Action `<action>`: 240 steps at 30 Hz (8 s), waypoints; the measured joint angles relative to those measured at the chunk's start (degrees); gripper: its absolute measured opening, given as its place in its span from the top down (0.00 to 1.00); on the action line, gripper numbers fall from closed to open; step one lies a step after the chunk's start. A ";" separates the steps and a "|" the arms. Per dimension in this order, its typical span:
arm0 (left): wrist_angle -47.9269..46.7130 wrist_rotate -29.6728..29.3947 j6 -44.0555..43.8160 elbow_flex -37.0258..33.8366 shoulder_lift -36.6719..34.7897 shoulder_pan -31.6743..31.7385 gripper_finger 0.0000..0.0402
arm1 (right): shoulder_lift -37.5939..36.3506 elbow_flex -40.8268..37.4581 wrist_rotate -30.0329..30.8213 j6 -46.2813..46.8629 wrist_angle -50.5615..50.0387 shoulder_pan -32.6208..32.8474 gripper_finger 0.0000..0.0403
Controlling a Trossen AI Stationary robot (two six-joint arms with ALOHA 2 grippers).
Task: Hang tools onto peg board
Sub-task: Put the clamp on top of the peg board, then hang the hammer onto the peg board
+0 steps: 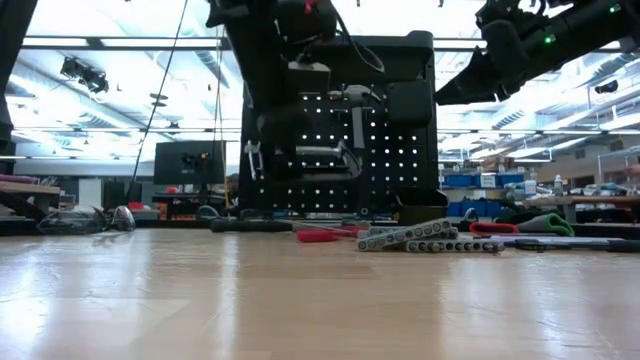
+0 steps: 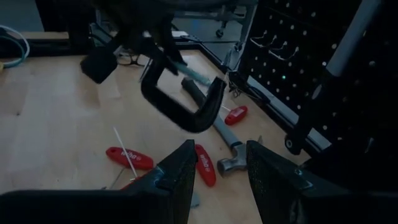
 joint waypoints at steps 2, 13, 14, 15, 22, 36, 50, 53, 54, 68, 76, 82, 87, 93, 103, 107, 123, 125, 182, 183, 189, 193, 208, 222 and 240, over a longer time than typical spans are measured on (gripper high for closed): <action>0.97 -1.38 0.16 1.31 -0.41 0.00 0.95 | 0.00 0.01 0.00 0.59 0.00 0.01 0.63; 13.18 -2.19 12.52 11.66 -6.31 2.50 0.95 | 0.00 -0.01 0.00 0.67 -0.76 -0.01 0.63; 14.27 -0.43 12.66 12.88 -7.03 3.23 0.95 | 0.00 -0.01 0.00 0.67 -0.78 -0.02 0.63; 15.17 1.80 12.72 14.11 -7.33 3.99 0.95 | 0.00 -0.01 0.00 0.67 -1.02 -0.02 0.63; 20.37 11.09 15.15 22.77 -7.89 9.38 0.95 | 0.00 -0.01 0.00 0.70 -0.93 -0.02 0.63; 34.61 12.90 21.47 31.72 -8.00 22.37 0.95 | 0.00 -0.01 0.00 0.87 -0.88 -0.02 0.63; 22.34 16.19 14.13 31.73 -7.67 34.65 0.95 | 0.00 -0.01 0.00 0.87 -0.49 -0.02 0.63; 18.41 19.72 11.08 31.73 -7.67 36.00 0.95 | 0.00 -0.01 0.00 0.87 -0.40 -0.02 0.63; 17.90 20.09 10.51 31.73 -7.67 36.15 0.95 | 0.00 -0.01 0.00 0.87 -0.40 -0.02 0.63; 19.34 19.34 13.77 32.86 -7.56 33.32 0.54 | 0.00 -0.01 0.02 0.87 -0.03 -0.06 0.63; 19.35 31.71 33.68 36.50 -7.76 23.54 0.51 | 0.00 -0.01 0.02 0.86 -0.21 -0.19 0.63; 9.88 26.41 40.89 32.75 -7.56 12.92 0.55 | 0.00 -0.01 0.02 0.67 -1.36 -0.19 0.63; 5.23 21.19 38.35 25.85 -7.39 7.46 0.57 | 0.00 -0.01 0.02 0.70 -1.36 -0.19 0.63; 3.69 20.97 28.95 13.91 -7.39 6.93 0.57 | 0.00 -0.01 0.01 1.02 -1.36 -0.19 0.63; 8.86 23.31 19.49 -3.00 -7.36 12.25 0.57 | 0.00 -0.03 0.00 0.55 -0.60 -0.19 0.63; 12.97 29.04 18.69 -6.58 -7.36 14.35 0.57 | 0.00 -0.03 0.00 0.45 -0.55 -0.19 0.63; 21.63 37.62 14.95 -10.04 2.47 21.56 0.57 | 0.65 -0.05 -0.20 0.43 -0.85 -0.19 0.63; 21.62 36.67 12.99 -10.03 3.69 22.80 0.57 | 1.34 -0.05 -0.20 0.43 -0.31 -0.19 0.63; 5.63 8.68 8.69 -13.46 -3.22 -6.62 0.79 | 17.07 -0.05 -13.76 4.57 7.44 -4.02 0.62; 6.18 7.53 9.03 -13.79 -3.22 -7.07 0.79 | 17.76 -0.05 -15.05 5.33 8.01 -4.94 0.61; 9.13 2.32 10.45 -15.67 -3.23 -9.63 0.79 | 20.72 -0.05 -16.14 6.84 8.13 -8.63 0.56; 12.65 1.29 11.50 -16.78 -3.23 -10.65 0.79 | 23.93 -0.05 -15.01 7.49 10.66 -9.06 0.51; 19.09 -0.76 11.82 -17.03 -3.25 -11.95 0.79 | 33.37 2.95 -7.06 6.14 14.51 -8.99 0.56; 22.38 5.86 0.96 -16.40 -3.47 -11.18 0.75 | 36.42 6.27 -5.29 3.68 8.71 -9.32 0.91; 31.58 16.01 -6.92 -12.18 -1.74 -7.31 0.30 | 30.80 9.12 -5.39 -1.14 1.55 -8.15 0.92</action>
